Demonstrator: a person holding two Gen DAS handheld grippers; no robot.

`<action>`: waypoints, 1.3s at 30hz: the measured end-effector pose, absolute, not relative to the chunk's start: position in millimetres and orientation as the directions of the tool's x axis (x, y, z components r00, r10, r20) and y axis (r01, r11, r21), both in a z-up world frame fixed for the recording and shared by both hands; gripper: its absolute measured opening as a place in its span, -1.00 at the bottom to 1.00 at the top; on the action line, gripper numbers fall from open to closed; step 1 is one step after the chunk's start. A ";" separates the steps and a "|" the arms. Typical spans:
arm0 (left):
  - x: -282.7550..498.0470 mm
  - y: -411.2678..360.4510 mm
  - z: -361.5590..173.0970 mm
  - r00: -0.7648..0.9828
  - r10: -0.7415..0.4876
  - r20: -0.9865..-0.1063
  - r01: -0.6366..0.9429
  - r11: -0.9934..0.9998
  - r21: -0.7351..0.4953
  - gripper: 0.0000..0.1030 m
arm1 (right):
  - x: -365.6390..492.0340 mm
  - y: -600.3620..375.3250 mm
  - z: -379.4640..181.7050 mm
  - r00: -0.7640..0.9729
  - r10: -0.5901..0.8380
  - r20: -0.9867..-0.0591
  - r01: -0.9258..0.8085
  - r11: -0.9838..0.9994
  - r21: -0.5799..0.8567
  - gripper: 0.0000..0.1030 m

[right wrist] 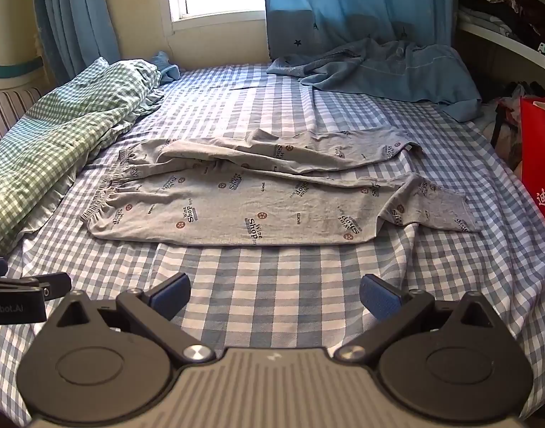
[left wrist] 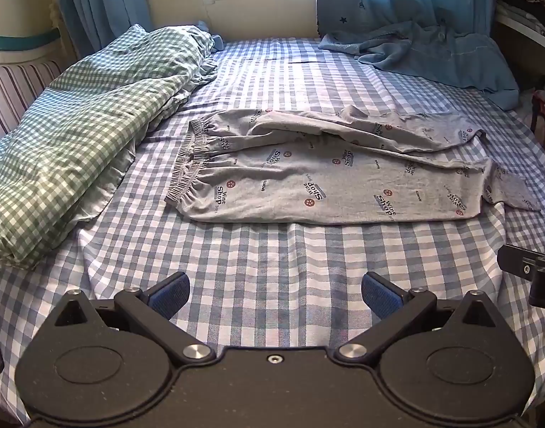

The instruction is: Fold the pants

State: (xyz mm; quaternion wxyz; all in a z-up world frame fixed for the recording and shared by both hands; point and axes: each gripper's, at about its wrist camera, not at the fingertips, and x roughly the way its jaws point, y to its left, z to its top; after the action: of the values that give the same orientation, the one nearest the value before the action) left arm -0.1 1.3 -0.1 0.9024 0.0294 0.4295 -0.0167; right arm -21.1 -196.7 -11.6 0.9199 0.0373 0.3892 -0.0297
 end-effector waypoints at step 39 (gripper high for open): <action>0.5 4.8 -8.9 0.616 -0.003 -0.788 0.053 0.998 0.038 0.99 | -18.6 -197.0 -18.2 0.685 -0.024 -0.729 0.087 0.995 0.050 1.00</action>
State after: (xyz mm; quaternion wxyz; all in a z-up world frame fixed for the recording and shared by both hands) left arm 0.5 4.8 -8.9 0.8984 0.0288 0.4379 -0.0155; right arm -18.6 -197.0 -18.2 0.9169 0.0403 0.3960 -0.0302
